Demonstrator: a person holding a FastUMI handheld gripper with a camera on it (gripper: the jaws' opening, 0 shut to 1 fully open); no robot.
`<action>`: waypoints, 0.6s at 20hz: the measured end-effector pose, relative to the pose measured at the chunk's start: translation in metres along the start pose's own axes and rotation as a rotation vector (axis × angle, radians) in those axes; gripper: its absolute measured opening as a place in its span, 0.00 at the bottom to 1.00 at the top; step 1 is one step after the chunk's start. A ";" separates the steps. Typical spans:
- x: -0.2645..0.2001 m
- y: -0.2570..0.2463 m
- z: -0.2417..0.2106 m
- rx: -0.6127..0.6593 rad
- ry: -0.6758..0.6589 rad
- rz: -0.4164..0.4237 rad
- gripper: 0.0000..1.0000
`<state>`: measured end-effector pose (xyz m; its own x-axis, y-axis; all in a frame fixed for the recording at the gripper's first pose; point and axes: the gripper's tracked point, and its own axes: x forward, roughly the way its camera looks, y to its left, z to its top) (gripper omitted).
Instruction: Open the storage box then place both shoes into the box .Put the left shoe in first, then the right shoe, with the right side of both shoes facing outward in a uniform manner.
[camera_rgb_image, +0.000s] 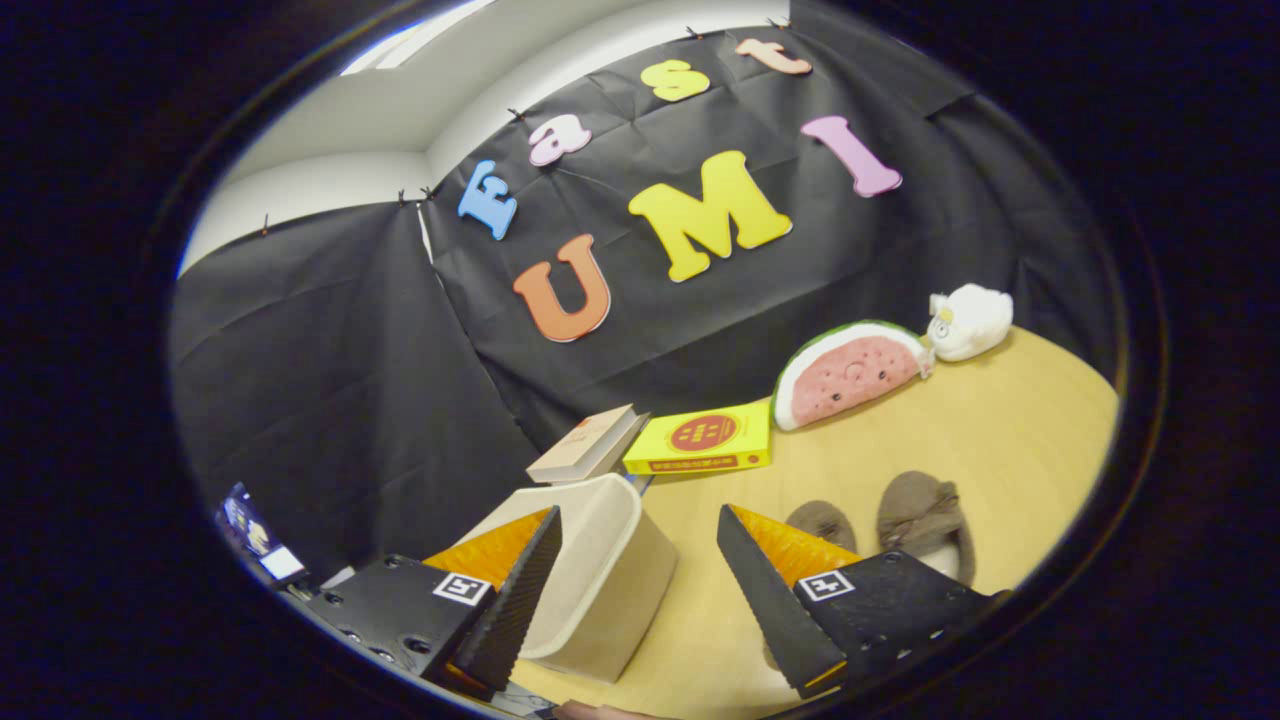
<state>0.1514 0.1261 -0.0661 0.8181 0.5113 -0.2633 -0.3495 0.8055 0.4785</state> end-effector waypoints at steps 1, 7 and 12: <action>0.011 0.003 -0.008 0.031 0.040 0.041 0.95; 0.064 0.013 -0.035 0.182 0.219 0.210 0.95; 0.093 0.008 -0.054 0.420 0.392 0.344 0.95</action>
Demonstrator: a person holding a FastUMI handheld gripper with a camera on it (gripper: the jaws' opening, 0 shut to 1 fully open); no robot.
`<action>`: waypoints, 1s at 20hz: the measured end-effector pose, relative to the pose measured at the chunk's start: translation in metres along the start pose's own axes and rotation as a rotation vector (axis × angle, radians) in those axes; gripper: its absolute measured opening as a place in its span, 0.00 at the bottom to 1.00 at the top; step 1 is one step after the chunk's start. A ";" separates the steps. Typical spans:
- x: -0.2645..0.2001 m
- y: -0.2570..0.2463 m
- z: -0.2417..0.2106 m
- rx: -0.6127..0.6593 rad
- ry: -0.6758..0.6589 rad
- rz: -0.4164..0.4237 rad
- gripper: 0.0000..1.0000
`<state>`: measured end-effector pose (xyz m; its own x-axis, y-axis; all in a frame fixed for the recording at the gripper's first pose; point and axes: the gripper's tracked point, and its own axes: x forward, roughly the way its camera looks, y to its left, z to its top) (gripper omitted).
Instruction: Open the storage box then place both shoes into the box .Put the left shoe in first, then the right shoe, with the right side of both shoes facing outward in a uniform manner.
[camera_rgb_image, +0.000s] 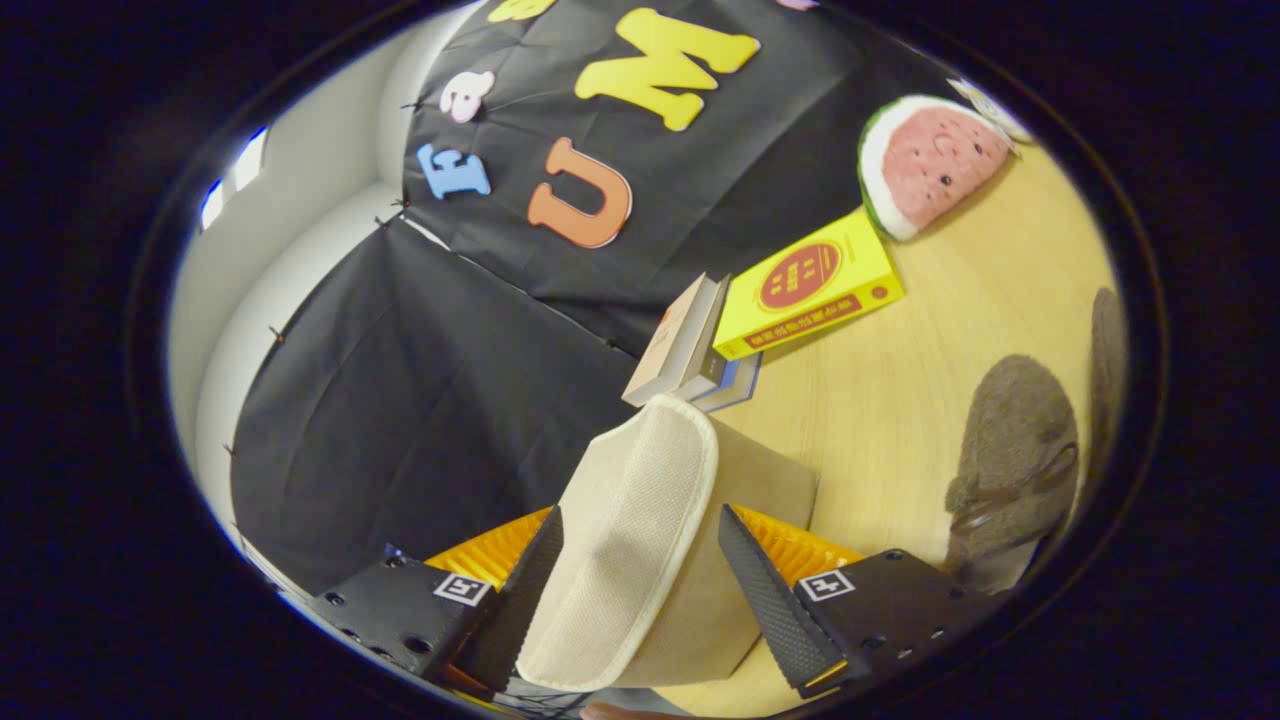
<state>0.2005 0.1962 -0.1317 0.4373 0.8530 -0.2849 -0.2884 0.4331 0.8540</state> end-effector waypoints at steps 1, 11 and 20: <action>0.004 -0.004 0.002 0.029 0.017 0.009 0.95; 0.004 0.005 0.002 0.131 0.103 0.102 0.45; -0.010 0.083 0.024 0.049 0.069 0.118 0.02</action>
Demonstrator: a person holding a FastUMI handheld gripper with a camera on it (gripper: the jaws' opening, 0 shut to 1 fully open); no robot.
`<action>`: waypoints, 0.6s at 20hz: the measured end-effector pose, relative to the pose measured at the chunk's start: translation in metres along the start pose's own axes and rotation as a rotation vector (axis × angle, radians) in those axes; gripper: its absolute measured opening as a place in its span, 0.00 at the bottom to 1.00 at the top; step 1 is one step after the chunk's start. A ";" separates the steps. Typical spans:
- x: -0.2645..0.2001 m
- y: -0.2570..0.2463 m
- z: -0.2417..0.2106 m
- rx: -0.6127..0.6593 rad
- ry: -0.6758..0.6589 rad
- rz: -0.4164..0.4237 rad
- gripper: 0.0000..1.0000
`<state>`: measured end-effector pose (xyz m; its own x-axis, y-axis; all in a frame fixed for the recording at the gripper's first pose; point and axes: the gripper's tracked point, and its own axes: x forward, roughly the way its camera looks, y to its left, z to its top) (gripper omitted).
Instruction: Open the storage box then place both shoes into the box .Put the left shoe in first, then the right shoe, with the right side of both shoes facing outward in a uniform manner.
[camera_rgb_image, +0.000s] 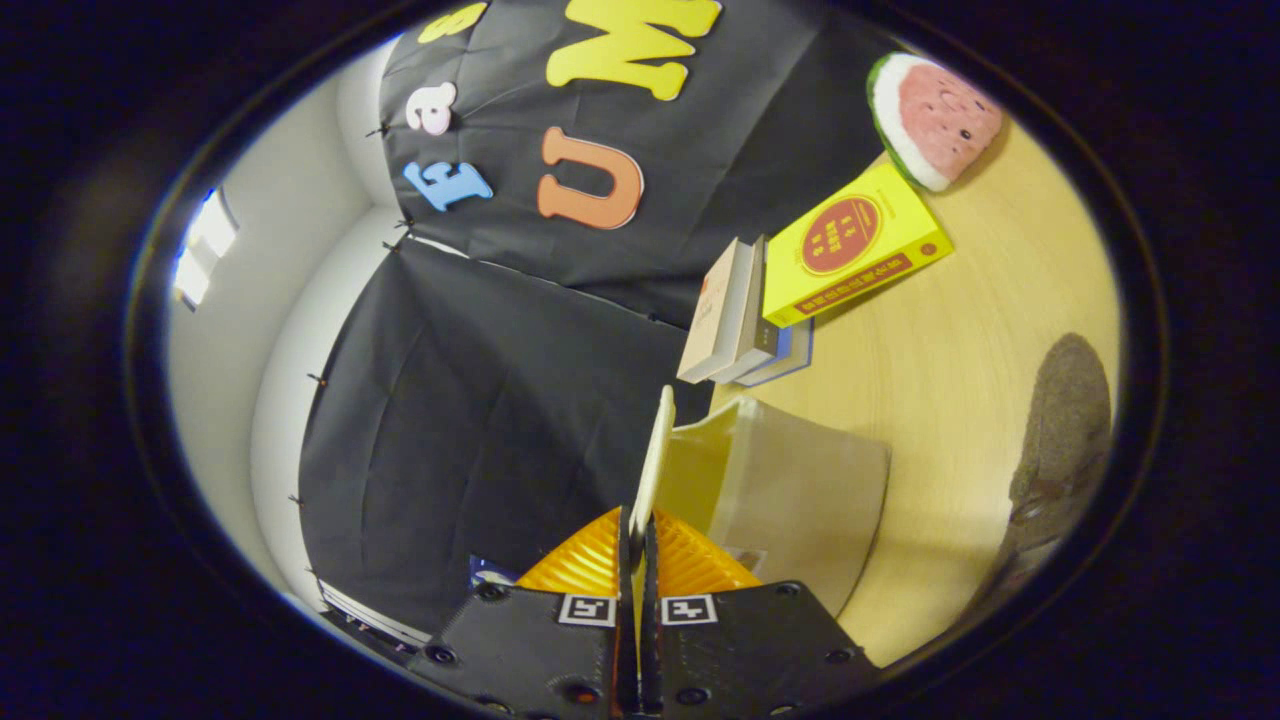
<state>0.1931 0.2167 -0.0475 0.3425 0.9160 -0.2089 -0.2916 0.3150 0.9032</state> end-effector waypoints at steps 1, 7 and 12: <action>0.004 0.018 0.001 -0.012 -0.006 0.009 0.02; 0.056 0.105 -0.004 -0.081 -0.008 0.046 0.02; 0.112 0.146 -0.015 -0.105 -0.003 0.063 0.02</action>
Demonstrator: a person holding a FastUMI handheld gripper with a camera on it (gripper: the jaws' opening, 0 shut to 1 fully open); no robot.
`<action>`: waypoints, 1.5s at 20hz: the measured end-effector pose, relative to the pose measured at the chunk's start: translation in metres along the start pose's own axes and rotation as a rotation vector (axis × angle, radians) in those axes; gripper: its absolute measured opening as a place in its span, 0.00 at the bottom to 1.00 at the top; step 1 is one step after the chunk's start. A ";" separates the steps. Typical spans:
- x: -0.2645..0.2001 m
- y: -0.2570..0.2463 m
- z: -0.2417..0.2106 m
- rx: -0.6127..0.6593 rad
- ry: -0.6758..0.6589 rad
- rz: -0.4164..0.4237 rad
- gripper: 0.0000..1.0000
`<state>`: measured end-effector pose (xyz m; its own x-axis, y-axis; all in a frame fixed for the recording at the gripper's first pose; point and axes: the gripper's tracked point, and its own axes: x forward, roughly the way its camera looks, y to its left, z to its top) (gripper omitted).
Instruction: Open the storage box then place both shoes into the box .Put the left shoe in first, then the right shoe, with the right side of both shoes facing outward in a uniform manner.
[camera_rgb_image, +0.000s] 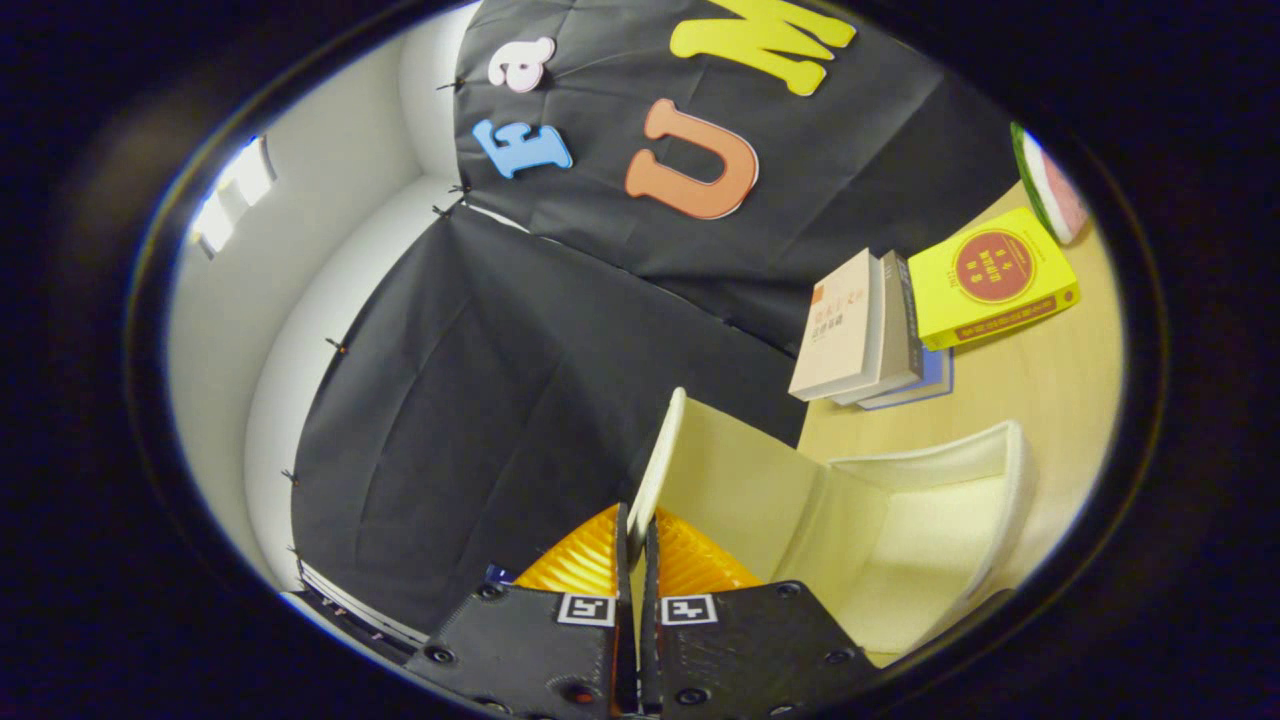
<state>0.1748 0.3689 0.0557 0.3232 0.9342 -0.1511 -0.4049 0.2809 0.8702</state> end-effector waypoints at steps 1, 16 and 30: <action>0.014 0.003 -0.002 0.004 0.004 0.004 0.02; 0.085 -0.002 -0.039 -0.145 -0.004 -0.150 0.94; -0.127 -0.067 -0.011 -0.457 -0.225 -0.743 0.95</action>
<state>0.1510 0.2337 0.0114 0.7778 0.4250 -0.4630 -0.3094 0.9002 0.3064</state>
